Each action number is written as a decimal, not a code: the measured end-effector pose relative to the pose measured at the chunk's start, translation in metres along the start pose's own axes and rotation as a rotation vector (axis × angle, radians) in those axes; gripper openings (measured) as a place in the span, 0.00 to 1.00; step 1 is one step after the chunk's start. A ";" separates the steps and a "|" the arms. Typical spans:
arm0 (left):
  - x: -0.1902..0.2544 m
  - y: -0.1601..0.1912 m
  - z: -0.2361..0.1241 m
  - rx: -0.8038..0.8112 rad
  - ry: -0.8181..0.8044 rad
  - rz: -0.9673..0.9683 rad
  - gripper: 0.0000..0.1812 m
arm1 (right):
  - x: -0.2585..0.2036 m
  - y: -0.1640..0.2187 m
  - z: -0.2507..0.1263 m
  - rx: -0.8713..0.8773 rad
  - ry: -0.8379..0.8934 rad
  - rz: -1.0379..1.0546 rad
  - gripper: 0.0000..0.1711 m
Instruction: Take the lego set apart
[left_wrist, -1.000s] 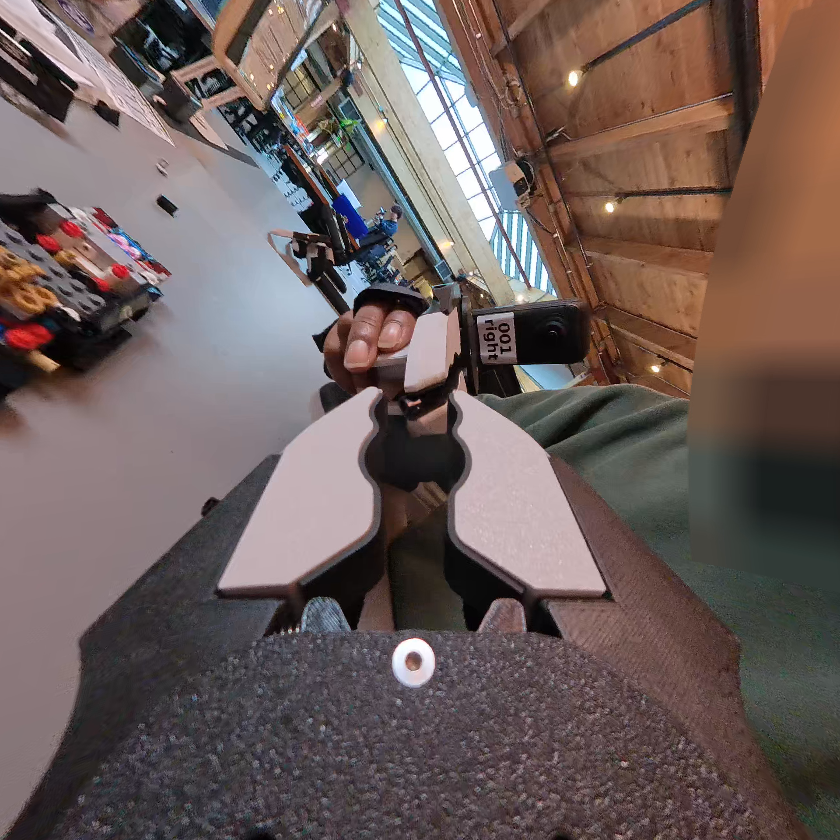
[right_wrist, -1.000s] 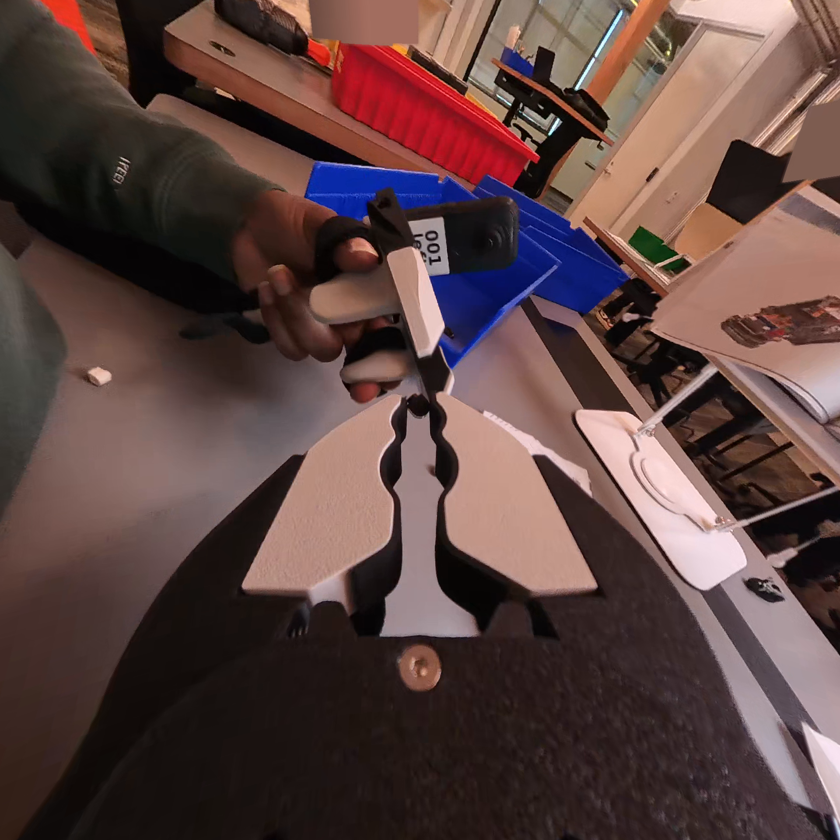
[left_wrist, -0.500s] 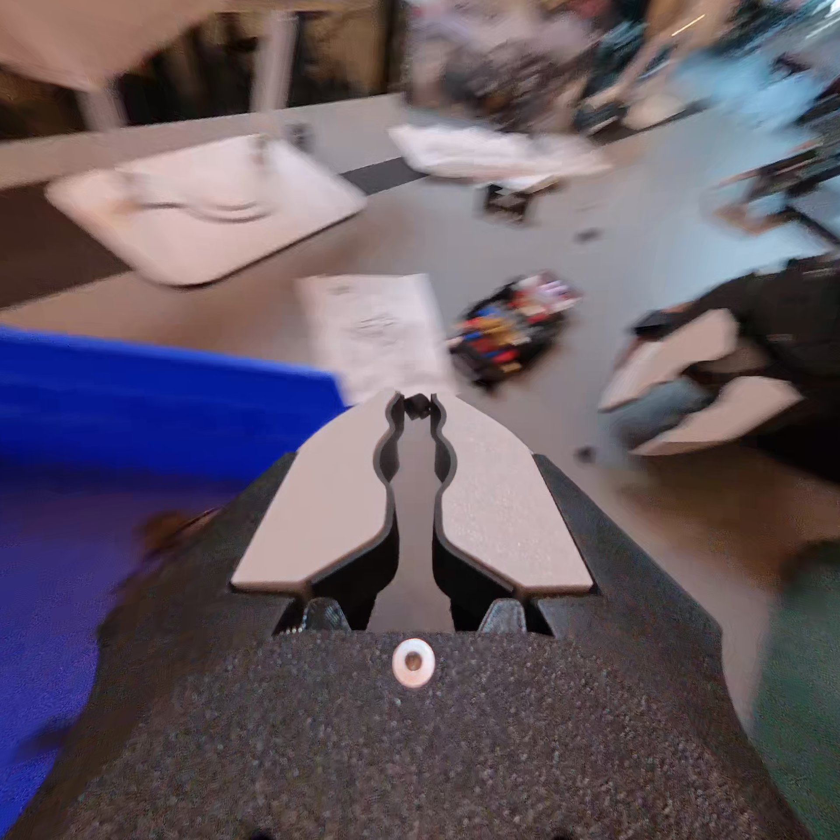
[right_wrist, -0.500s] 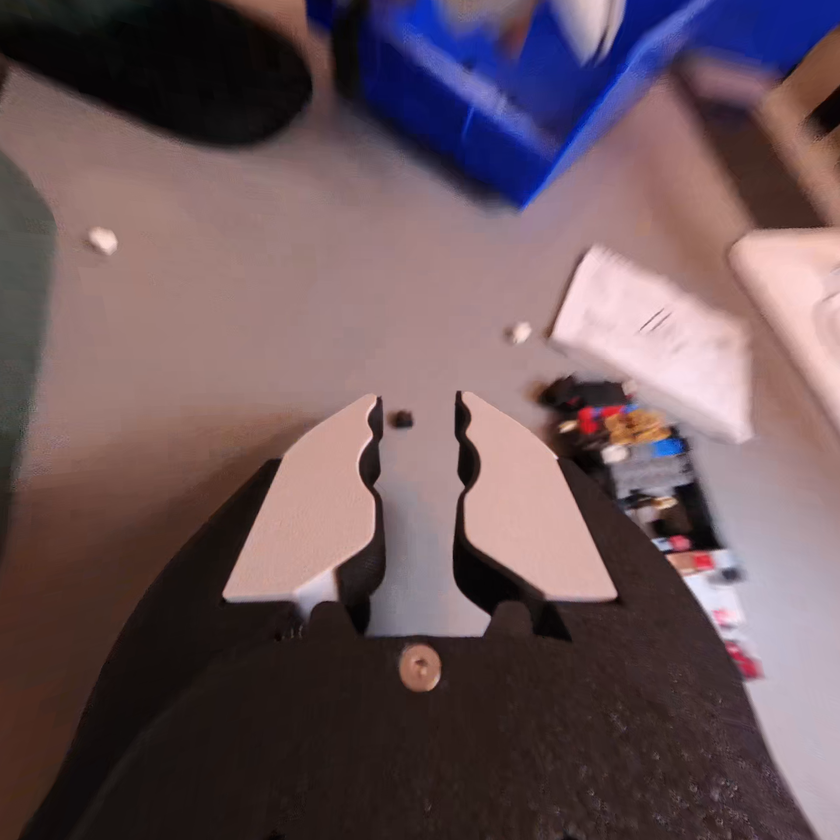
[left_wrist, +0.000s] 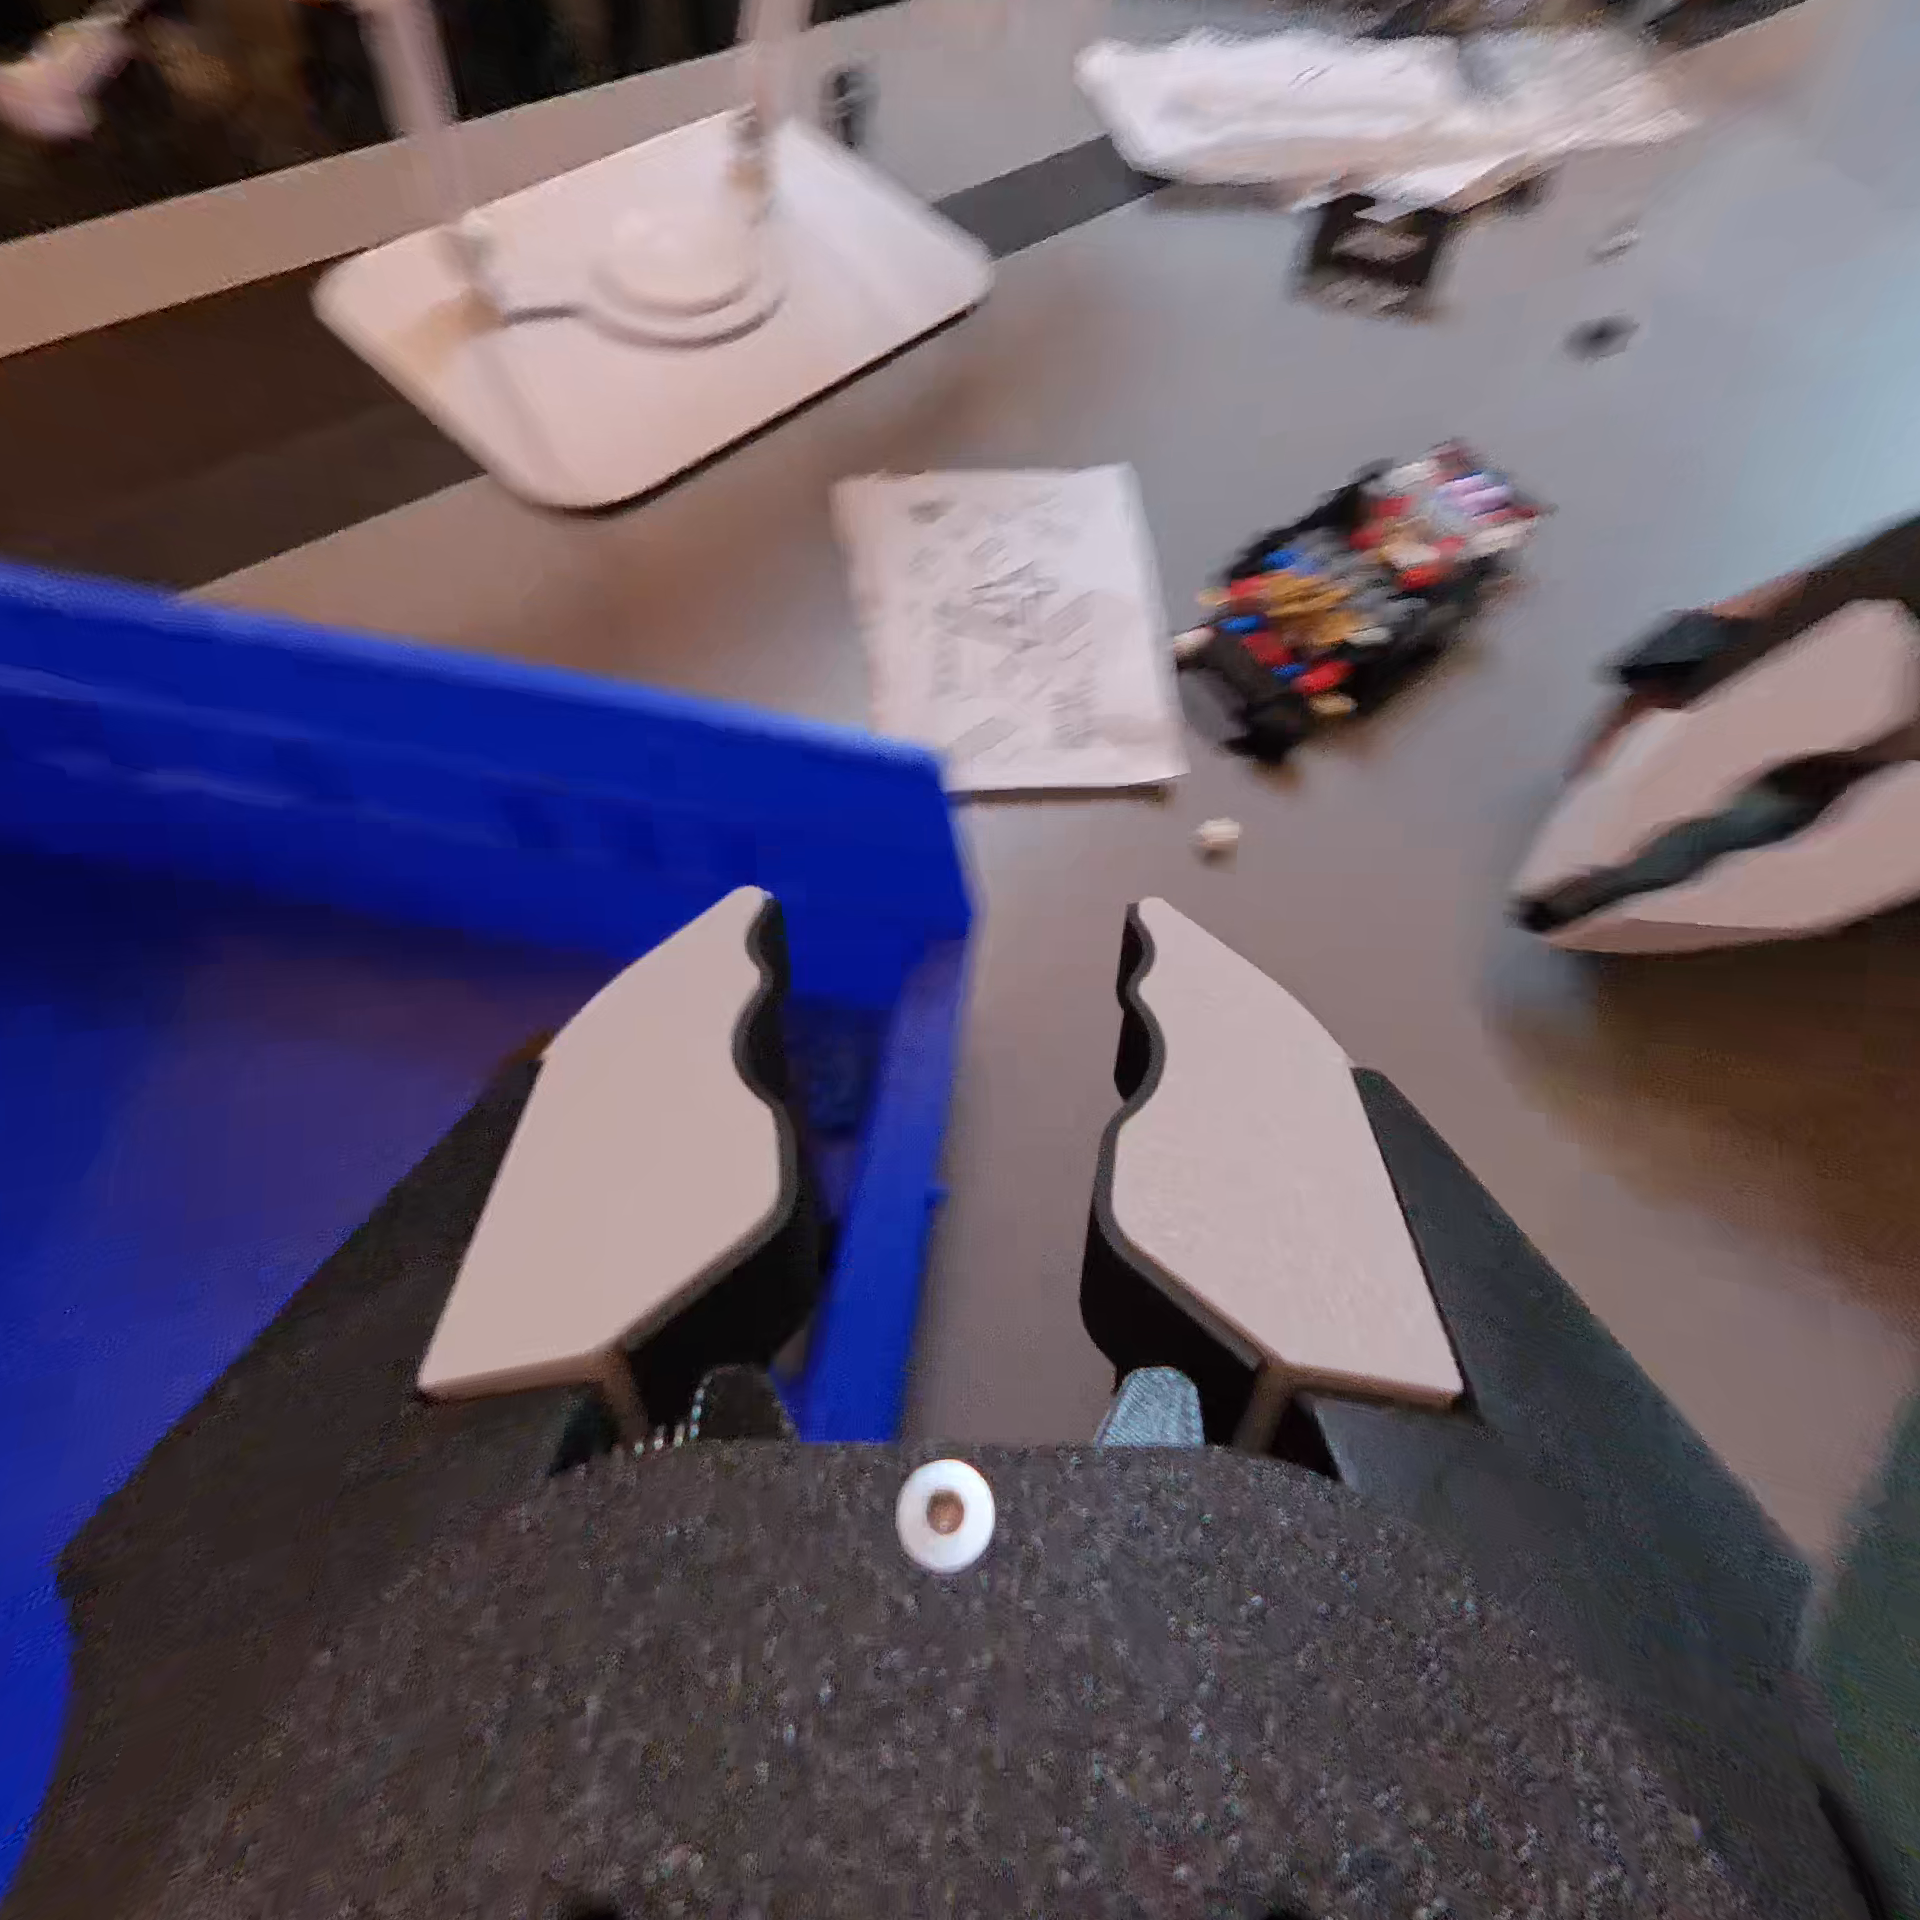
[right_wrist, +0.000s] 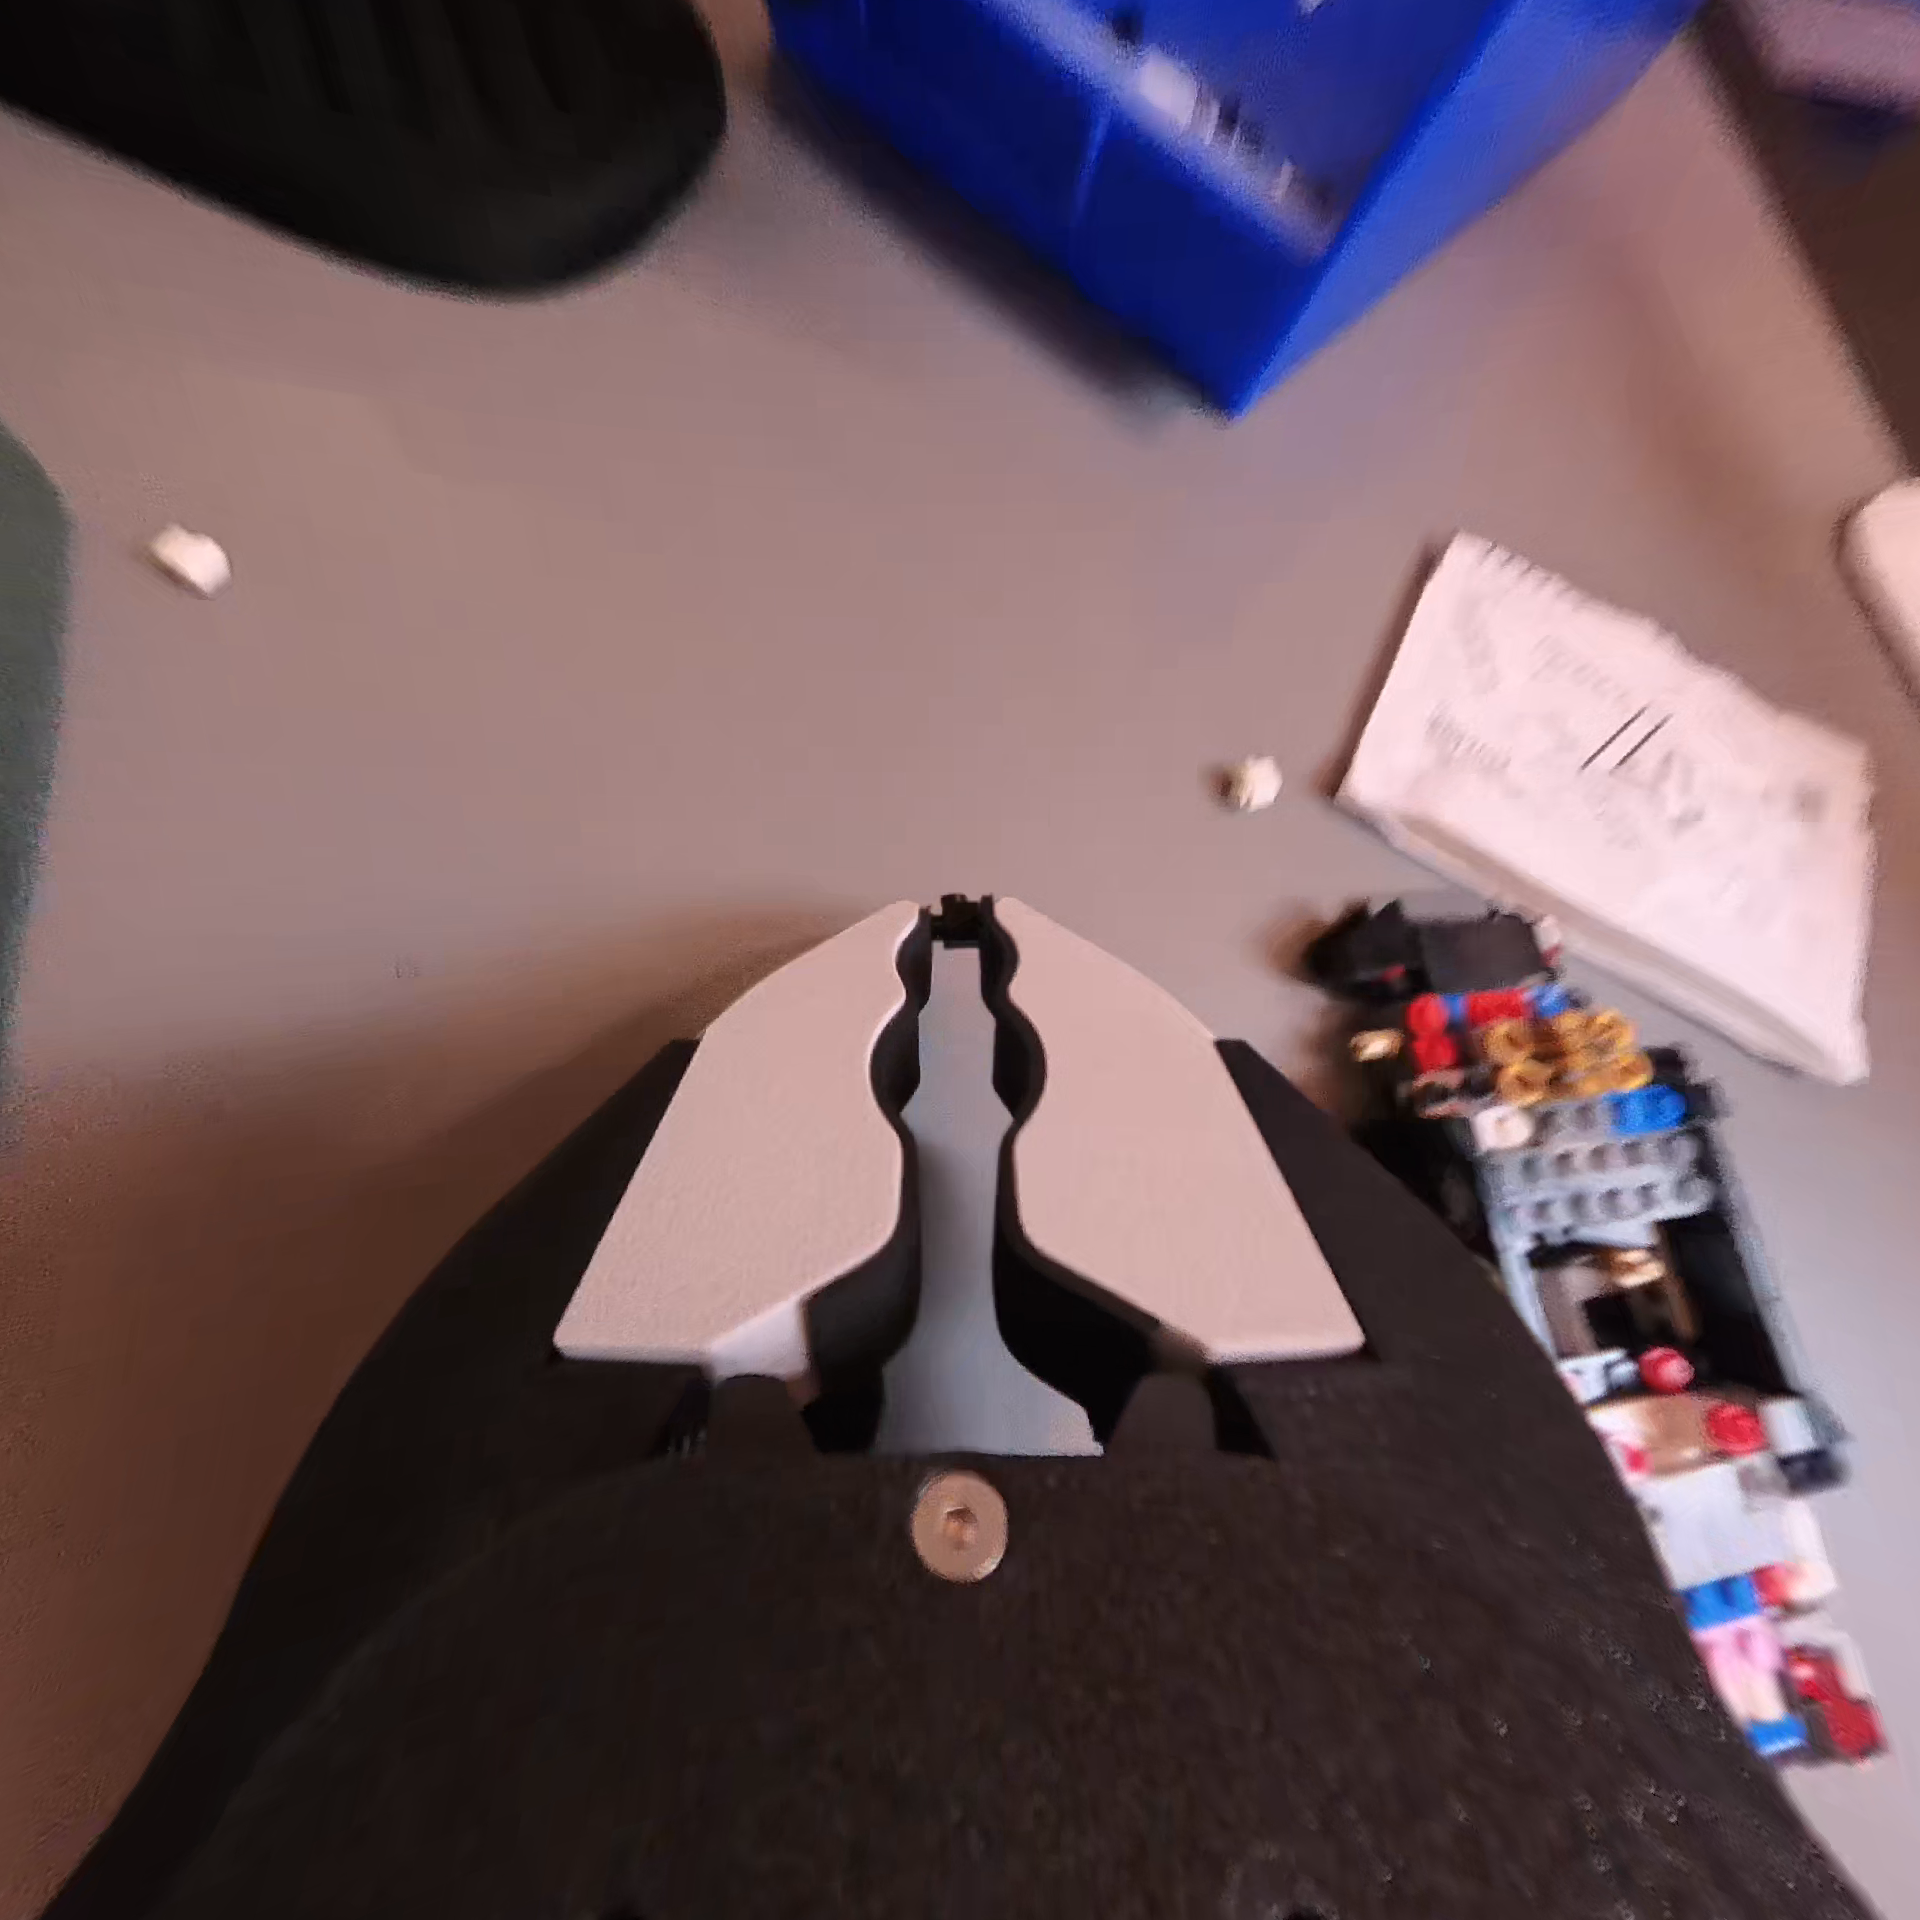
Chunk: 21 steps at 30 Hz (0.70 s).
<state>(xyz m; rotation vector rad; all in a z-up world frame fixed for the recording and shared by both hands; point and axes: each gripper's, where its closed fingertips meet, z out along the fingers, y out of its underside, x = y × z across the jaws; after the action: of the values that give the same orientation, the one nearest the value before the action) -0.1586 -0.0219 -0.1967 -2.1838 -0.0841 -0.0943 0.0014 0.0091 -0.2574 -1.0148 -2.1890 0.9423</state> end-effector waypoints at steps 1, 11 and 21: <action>0.022 -0.005 0.000 0.028 0.125 -0.011 0.30 | 0.004 -0.014 -0.004 0.072 0.049 -0.031 0.05; 0.163 -0.014 0.001 0.018 0.979 -0.362 0.09 | 0.004 -0.087 -0.029 0.320 0.346 -0.319 0.05; -0.007 -0.010 0.003 0.017 -0.130 0.075 0.05 | 0.046 -0.041 0.009 0.094 0.265 -0.036 0.19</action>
<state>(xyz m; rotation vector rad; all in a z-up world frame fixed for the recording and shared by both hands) -0.1659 -0.0139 -0.1914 -2.1720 -0.0760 0.0902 -0.0483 0.0237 -0.2227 -0.9919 -1.9205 0.8346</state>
